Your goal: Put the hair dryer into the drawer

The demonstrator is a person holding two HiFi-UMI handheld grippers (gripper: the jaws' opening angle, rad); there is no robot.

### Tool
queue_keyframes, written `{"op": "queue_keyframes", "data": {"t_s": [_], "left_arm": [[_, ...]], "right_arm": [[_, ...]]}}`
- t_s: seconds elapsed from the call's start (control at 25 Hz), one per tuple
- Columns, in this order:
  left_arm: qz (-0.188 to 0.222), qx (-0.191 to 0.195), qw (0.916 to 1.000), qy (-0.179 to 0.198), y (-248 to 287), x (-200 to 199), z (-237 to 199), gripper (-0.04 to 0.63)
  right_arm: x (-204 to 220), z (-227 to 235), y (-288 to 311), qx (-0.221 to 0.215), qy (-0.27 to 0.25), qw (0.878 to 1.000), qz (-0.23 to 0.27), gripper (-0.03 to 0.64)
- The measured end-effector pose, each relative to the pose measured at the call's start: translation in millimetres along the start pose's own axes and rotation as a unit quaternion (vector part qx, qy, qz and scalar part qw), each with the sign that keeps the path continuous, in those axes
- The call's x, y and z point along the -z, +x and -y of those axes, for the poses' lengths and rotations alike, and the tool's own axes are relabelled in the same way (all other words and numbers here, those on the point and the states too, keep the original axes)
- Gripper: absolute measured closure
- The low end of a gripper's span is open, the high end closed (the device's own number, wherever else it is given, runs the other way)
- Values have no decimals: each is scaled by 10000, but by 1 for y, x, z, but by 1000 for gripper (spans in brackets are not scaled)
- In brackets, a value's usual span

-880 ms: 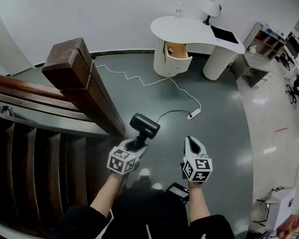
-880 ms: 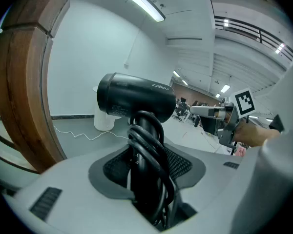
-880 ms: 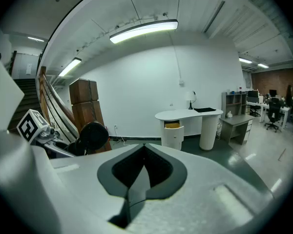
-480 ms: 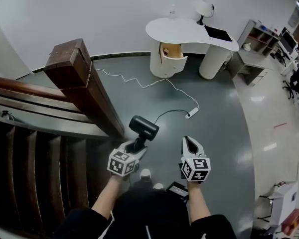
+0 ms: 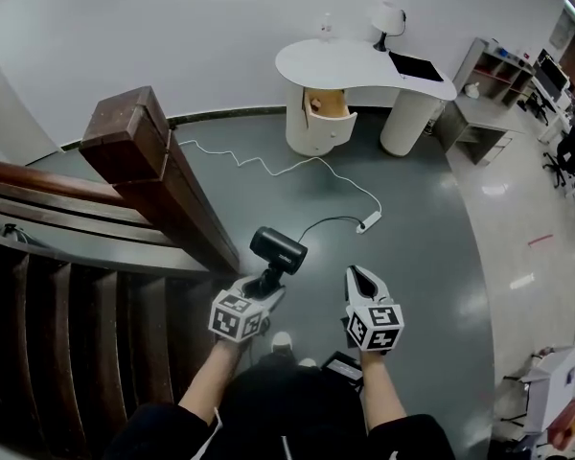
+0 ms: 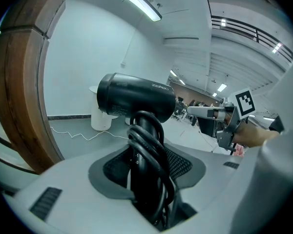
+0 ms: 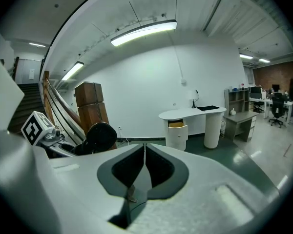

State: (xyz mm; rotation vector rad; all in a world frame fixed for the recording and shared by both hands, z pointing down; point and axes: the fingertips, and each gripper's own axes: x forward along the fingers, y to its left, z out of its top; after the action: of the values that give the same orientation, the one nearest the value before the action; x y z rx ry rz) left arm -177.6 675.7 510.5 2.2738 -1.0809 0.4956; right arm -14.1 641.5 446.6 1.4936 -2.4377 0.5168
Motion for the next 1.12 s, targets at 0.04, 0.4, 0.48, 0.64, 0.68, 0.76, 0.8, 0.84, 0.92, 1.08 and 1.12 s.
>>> {"op": "queue_keyframes", "data": {"t_s": [0.04, 0.4, 0.48, 0.64, 0.68, 0.76, 0.8, 0.84, 0.92, 1.08, 1.12], "left_arm": [[-7, 11, 10000, 5, 2, -2, -2, 396], [-66, 104, 9999, 112, 21, -18, -16, 396], [-105, 157, 9997, 135, 25, -19, -20, 396], [-175, 197, 9995, 176, 32, -22, -24, 397], [-188, 217, 9994, 174, 33, -22, -24, 396], [-206, 258, 9993, 190, 36, -25, -23, 396], [-217, 274, 9992, 204, 38, -26, -24, 396], [-230, 285, 9991, 214, 40, -27, -24, 396], [-247, 290, 9990, 219, 45, -29, -26, 396], [-279, 292, 9990, 179, 57, -33, -27, 397], [-297, 300, 9989, 182, 59, -34, -27, 397]], "right_arm": [[-1, 2, 2, 10, 4, 10000, -1, 611], [-10, 16, 20, 143, 53, 9999, 20, 611], [-11, 18, 23, 201, 77, 9998, 26, 611], [-5, 22, 24, 277, 135, 9995, -30, 611], [-4, 24, 24, 297, 150, 9994, -51, 611], [-4, 28, 24, 339, 181, 9992, -65, 611], [-5, 30, 25, 354, 189, 9992, -63, 611], [-5, 31, 27, 364, 193, 9991, -63, 611], [-6, 33, 30, 369, 206, 9991, -64, 611], [-4, 40, 39, 314, 247, 9991, -136, 611], [-3, 42, 42, 302, 251, 9991, -162, 611]]}}
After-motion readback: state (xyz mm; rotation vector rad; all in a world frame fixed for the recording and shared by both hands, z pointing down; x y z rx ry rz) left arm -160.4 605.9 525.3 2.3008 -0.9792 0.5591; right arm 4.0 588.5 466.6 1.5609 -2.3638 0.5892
